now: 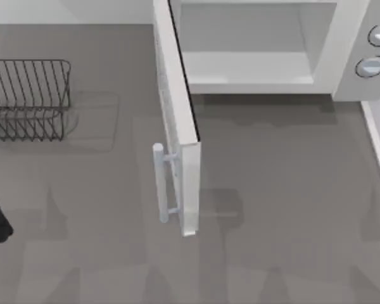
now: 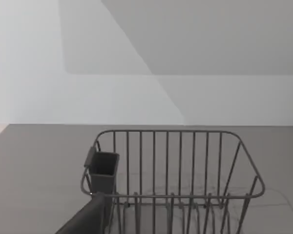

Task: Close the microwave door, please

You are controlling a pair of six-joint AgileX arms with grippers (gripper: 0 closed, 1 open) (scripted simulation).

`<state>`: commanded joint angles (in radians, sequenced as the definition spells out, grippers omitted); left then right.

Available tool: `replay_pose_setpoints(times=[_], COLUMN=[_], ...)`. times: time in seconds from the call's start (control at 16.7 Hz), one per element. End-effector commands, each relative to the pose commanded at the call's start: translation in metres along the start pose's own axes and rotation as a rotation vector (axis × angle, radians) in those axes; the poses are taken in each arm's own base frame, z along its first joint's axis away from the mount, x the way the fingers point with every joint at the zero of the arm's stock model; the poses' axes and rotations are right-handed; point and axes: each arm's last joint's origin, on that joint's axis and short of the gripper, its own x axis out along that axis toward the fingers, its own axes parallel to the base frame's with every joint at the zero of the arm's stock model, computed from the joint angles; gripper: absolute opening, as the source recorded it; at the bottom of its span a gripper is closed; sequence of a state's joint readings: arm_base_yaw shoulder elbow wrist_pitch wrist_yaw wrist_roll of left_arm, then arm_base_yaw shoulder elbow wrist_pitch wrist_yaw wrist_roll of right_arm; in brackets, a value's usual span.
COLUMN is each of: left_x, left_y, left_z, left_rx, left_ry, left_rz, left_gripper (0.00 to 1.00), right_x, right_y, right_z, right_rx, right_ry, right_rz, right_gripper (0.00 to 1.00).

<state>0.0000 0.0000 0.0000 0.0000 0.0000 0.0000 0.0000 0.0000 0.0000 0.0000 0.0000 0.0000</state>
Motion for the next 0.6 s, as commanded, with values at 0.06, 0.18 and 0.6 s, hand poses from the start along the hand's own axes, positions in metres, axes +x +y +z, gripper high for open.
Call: replay_pose_setpoints(times=[0.06,0.18,0.6], left_x=[0.000,0.000,0.007], left_y=[0.000,0.000,-0.008], left_z=[0.000,0.001,0.040], left_rx=[0.000,0.003,0.093], left_ry=[0.000,0.008,0.233], left_rz=[0.000,-0.006,-0.141], left_gripper=[1.00,1.00,1.00], right_x=[0.000,0.000,0.000], right_y=[0.000,0.000,0.000], right_z=[0.000,0.000,0.000], right_rx=[0.000,0.000,0.000], right_ry=[0.000,0.000,0.000], right_rz=[0.000,0.000,0.000], right_gripper=[1.00,1.00,1.00])
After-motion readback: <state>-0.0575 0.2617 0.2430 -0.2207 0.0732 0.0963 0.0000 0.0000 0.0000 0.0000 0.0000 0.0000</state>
